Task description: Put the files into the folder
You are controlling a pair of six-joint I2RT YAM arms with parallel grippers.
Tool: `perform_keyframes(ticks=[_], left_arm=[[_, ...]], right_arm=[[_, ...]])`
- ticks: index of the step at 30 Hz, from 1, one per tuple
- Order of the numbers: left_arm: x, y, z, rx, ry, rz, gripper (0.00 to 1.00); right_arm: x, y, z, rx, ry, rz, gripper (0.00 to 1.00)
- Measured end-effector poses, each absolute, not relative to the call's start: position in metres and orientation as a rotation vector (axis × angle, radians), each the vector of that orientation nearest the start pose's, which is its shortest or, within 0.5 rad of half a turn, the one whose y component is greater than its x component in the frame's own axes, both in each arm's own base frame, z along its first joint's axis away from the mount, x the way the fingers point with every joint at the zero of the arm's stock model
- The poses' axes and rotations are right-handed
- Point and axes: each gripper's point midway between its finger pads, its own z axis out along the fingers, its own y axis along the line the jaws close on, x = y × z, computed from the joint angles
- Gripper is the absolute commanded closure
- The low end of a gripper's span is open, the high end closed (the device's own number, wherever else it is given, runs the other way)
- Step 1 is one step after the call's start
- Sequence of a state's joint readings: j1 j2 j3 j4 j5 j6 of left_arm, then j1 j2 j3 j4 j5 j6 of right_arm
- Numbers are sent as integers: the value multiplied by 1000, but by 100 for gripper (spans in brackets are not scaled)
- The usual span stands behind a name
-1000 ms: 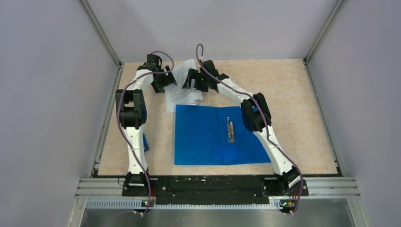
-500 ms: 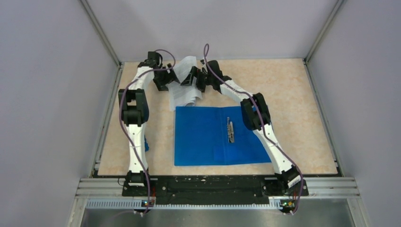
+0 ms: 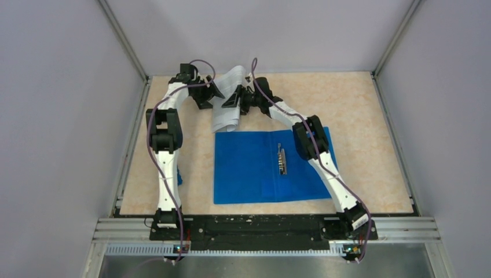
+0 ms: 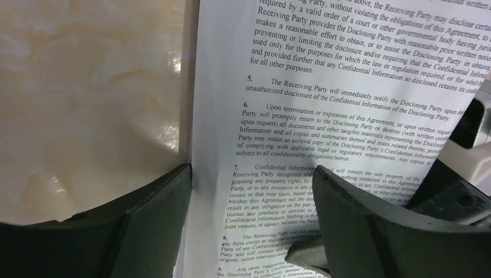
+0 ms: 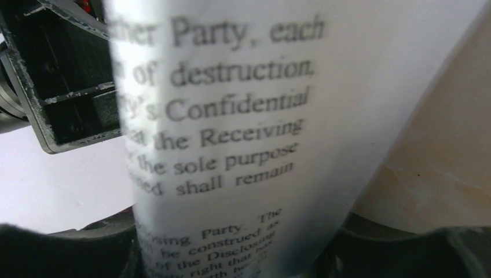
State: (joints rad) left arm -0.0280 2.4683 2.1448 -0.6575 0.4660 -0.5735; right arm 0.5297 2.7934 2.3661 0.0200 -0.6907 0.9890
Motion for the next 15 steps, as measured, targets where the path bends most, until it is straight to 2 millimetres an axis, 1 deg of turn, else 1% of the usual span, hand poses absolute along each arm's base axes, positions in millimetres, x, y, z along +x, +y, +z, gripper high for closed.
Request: perform_keyframes(ticks=[3, 6, 9, 12, 15], left_arm=[[571, -121, 55, -507, 2536, -878, 20], [572, -124, 57, -506, 2528, -907, 20], [571, -126, 58, -509, 2528, -931, 19], [570, -126, 59, -508, 2527, -945, 17], [570, -125, 61, -508, 2523, -958, 15]], right_arm=[[516, 461, 57, 17, 2298, 1601, 69], [517, 457, 56, 44, 2307, 1615, 81], [521, 454, 61, 49, 2290, 1638, 92], [525, 451, 66, 45, 2263, 1660, 100], [526, 450, 72, 37, 2241, 1679, 100]])
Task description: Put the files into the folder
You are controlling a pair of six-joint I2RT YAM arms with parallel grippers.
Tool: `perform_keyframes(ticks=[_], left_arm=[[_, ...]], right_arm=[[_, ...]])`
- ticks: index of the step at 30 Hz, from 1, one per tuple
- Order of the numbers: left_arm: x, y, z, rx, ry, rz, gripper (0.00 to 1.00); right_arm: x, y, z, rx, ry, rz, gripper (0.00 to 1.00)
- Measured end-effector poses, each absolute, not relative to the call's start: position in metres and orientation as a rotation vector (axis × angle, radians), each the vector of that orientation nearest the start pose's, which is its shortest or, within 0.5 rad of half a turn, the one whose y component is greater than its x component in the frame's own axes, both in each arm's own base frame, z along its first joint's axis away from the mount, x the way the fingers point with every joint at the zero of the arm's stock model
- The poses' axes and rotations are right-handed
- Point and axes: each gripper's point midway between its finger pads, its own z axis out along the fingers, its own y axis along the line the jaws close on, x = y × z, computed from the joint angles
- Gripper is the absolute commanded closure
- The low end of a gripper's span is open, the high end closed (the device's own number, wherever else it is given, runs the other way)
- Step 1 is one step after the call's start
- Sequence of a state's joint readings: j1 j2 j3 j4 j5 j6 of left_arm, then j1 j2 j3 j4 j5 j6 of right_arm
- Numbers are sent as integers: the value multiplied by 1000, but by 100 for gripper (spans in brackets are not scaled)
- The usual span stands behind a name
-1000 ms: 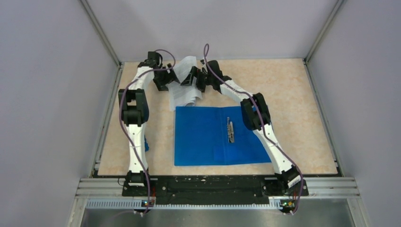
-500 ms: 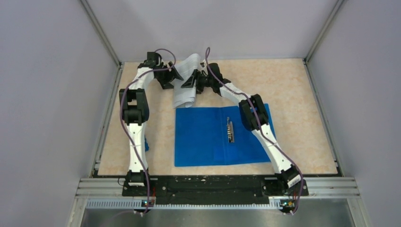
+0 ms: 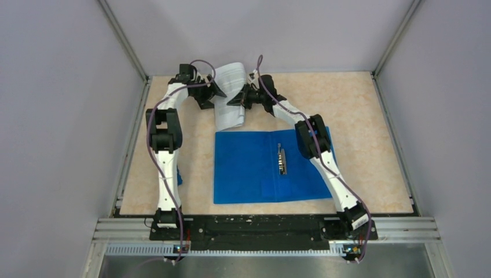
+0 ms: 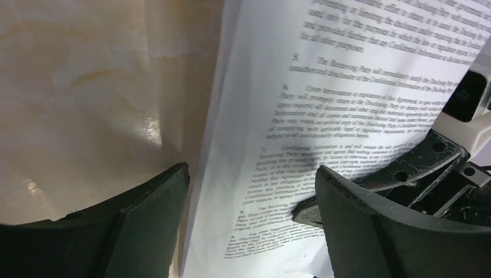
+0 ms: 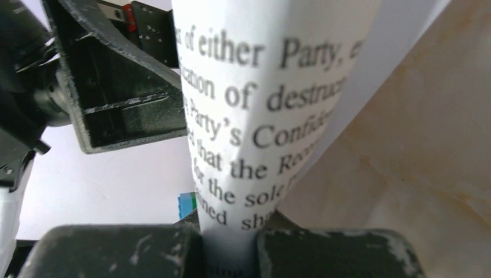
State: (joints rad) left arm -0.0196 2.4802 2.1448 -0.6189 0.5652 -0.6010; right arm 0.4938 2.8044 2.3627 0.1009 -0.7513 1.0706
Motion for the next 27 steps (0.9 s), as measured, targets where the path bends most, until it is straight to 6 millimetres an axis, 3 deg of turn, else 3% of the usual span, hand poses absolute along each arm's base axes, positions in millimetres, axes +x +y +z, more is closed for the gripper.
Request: perform_keyframes(ticks=[5, 8, 11, 14, 18, 22, 24, 27], left_arm=[[571, -108, 77, -527, 2488, -979, 12], [565, -98, 111, -511, 2433, -997, 11], [555, -94, 160, -460, 2344, -1019, 11], [534, -101, 219, -371, 2238, -1065, 11], [503, -115, 277, -265, 2114, -1140, 10], [467, -130, 308, -197, 2031, -1241, 9], [453, -137, 315, -185, 2011, -1286, 10], [433, -147, 325, -162, 1985, -1345, 10]], right_arm=[[527, 450, 98, 11, 2192, 1720, 100], [522, 449, 130, -27, 2151, 1751, 100], [511, 445, 166, -57, 2118, 1787, 100], [492, 439, 213, -100, 2065, 1826, 100], [460, 425, 279, -172, 1978, 1873, 100], [424, 408, 330, -238, 1898, 1895, 100], [407, 399, 348, -265, 1870, 1900, 100], [386, 389, 359, -284, 1863, 1902, 100]])
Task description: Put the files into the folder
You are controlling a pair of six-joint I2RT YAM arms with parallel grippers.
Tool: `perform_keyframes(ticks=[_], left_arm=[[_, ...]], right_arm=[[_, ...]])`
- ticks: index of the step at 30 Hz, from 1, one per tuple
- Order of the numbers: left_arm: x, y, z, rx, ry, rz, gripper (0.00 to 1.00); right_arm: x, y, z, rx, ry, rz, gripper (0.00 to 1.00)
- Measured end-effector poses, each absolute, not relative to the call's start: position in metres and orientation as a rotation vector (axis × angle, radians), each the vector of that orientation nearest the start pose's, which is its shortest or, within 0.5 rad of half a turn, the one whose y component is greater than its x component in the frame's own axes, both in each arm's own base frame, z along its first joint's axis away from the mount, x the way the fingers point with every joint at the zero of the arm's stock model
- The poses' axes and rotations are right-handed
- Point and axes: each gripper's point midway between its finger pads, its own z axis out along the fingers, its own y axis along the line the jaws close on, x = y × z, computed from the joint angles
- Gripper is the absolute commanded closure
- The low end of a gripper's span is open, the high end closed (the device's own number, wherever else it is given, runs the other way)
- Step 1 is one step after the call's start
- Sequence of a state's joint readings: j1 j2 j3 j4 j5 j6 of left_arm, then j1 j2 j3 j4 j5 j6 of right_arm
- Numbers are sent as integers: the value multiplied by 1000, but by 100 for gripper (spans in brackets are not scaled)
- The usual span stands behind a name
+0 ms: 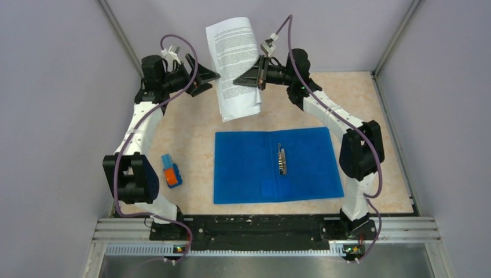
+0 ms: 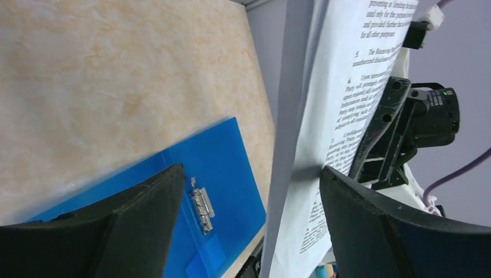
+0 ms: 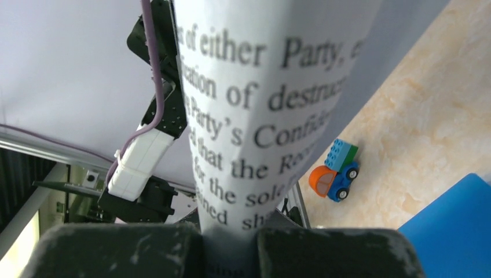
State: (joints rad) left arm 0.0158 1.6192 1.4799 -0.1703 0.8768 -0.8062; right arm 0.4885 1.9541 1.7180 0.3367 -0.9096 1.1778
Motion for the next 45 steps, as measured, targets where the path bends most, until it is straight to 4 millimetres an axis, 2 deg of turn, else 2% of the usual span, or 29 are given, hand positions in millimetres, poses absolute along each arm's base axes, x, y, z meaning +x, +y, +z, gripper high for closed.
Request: perform_keyframes(ticks=[6, 8, 11, 16, 19, 21, 23, 28, 33, 39, 45], left_arm=[[407, -181, 344, -66, 1943, -1445, 10], [398, -191, 345, -49, 1926, -1505, 12], [392, -197, 344, -51, 1916, -1565, 16], [386, -198, 351, -51, 1900, -1582, 31], [378, -200, 359, -26, 1886, -1573, 42], [373, -201, 361, -6, 1884, -1565, 54], [370, -204, 362, 8, 1887, -1560, 59], [367, -210, 351, 5, 1929, -1542, 58], [364, -214, 344, 8, 1962, -1535, 43], [360, -221, 347, 30, 1970, -1531, 42], [368, -225, 344, 24, 1994, -1474, 42]], right_arm=[[364, 378, 355, -291, 1891, 1904, 100], [359, 376, 351, -292, 1911, 1898, 100], [357, 374, 347, -296, 1935, 1872, 100], [354, 368, 344, -305, 1959, 1789, 100], [353, 364, 342, -310, 1969, 1732, 100], [353, 362, 339, -312, 1978, 1699, 100], [353, 360, 336, -314, 1990, 1665, 100], [355, 357, 321, -303, 2041, 1581, 100], [354, 354, 308, -304, 2078, 1530, 100], [351, 356, 308, -324, 2078, 1522, 100], [346, 354, 309, -331, 2072, 1525, 100]])
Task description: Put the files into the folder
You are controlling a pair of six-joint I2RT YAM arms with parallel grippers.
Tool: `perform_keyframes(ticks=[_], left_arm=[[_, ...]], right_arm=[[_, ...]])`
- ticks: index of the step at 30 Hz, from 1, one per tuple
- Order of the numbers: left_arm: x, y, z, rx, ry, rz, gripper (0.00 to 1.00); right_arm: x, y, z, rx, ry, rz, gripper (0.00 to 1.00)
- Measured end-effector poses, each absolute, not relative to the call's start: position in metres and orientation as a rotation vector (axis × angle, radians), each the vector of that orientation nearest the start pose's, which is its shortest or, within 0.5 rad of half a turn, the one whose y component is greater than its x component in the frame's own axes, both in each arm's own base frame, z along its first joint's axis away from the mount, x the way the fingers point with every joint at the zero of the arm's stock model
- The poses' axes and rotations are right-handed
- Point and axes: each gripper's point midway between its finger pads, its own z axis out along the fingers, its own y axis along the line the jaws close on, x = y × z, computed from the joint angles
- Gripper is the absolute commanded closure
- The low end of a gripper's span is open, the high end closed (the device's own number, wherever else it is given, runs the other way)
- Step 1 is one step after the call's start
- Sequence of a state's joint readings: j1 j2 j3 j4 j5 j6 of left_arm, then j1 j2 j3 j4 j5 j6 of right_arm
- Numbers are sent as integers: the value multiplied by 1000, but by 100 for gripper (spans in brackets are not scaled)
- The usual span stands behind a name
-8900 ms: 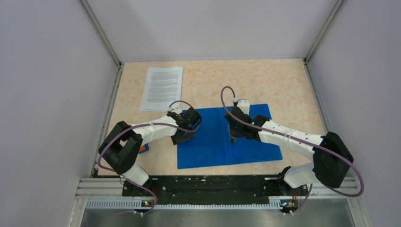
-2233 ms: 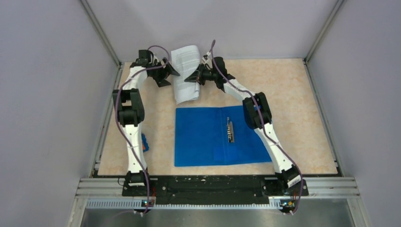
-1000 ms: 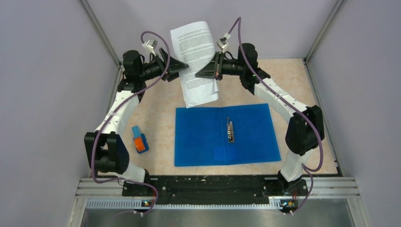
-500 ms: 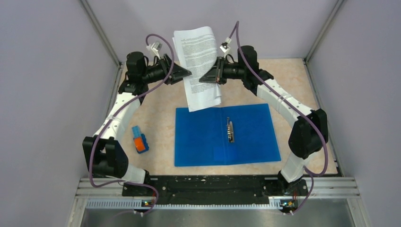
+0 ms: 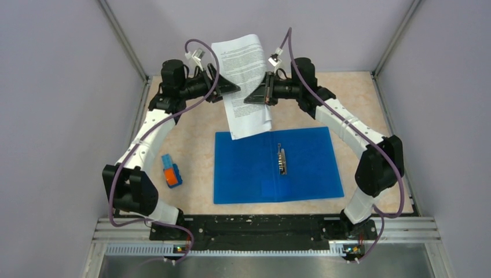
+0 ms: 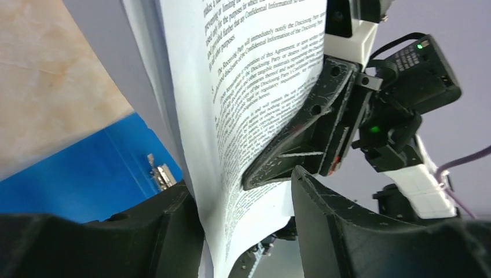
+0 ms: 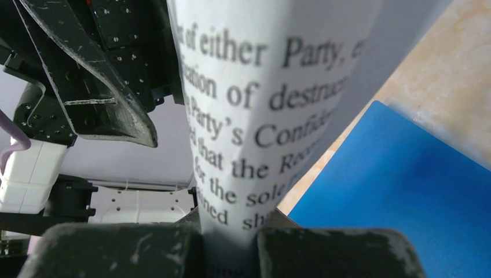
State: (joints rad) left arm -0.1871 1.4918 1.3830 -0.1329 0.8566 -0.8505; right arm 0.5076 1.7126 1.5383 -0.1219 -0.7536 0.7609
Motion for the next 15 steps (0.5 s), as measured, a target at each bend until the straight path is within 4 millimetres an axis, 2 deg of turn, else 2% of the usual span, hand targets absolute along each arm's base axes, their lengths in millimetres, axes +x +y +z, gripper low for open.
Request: perform_keyframes(ticks=[2, 7, 15], left_arm=[[370, -226, 341, 27, 2007, -1432, 37], [373, -222, 328, 32, 2045, -1341, 34], [370, -222, 328, 65, 2043, -1352, 29]], right_arm=[[345, 353, 309, -330, 2073, 1526, 100], [341, 354, 314, -337, 2068, 1553, 100], [332, 356, 333, -352, 2025, 1639, 100]])
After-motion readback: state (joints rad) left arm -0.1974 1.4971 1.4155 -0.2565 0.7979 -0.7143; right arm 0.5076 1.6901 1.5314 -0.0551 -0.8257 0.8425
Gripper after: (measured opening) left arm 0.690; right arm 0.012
